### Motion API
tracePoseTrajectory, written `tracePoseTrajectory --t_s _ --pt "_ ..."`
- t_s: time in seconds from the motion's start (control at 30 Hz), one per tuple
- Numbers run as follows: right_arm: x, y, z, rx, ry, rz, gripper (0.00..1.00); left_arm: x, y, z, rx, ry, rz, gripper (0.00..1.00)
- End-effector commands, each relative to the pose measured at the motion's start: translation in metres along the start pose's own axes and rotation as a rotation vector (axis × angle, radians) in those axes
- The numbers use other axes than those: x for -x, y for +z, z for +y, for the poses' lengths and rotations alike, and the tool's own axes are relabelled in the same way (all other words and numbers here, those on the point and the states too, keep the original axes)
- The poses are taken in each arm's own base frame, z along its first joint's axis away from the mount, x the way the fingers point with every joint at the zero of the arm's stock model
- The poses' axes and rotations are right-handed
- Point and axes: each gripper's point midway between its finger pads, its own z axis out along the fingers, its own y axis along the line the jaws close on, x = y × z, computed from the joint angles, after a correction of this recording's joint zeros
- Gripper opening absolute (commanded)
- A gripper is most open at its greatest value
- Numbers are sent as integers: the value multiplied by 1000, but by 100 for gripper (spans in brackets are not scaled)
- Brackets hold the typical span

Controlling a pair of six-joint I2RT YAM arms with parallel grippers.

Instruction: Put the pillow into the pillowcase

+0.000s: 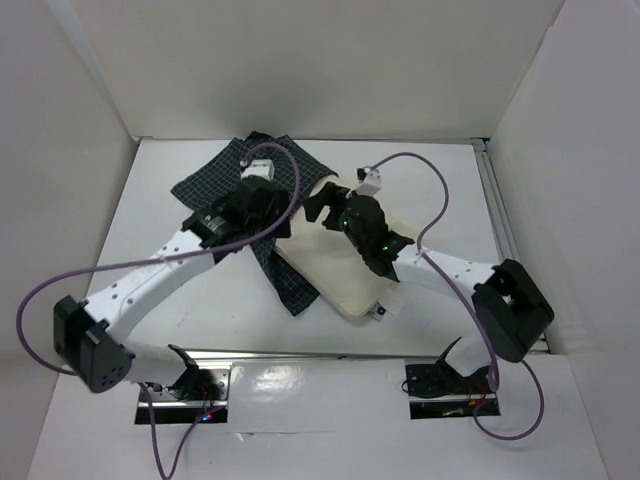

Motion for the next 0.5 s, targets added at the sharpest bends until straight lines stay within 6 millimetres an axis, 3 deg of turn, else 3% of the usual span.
tracePoseTrajectory --t_s 0.0,0.07,0.1,0.13,0.17,0.2,0.27,0.3,0.33,0.47 --pt "9 -18 -51 -235 -106 67 93 37 32 -5 -41 49 -38 84" --pt "3 -18 -53 -168 -189 132 93 31 66 -8 -18 115 16 84" --pt "-5 -17 -52 -135 -243 171 93 51 72 -15 -30 126 -9 84" --pt "-7 -16 -58 -108 -359 203 93 48 81 -18 -27 165 22 84" --pt "-15 -16 -59 -68 -432 240 93 34 107 -18 -3 202 84 84" --pt "-32 -17 -61 -16 -497 313 92 35 116 -18 -1 217 101 84" --pt "-42 -18 -58 91 -664 363 93 44 129 -30 -31 268 102 84" --pt "-42 -18 -59 99 -699 363 96 33 145 -27 -7 280 140 84" --pt "-43 -19 -64 102 -748 378 96 46 149 -24 39 291 110 83" --pt "-39 -16 -71 115 -819 388 100 33 172 -15 82 333 184 82"
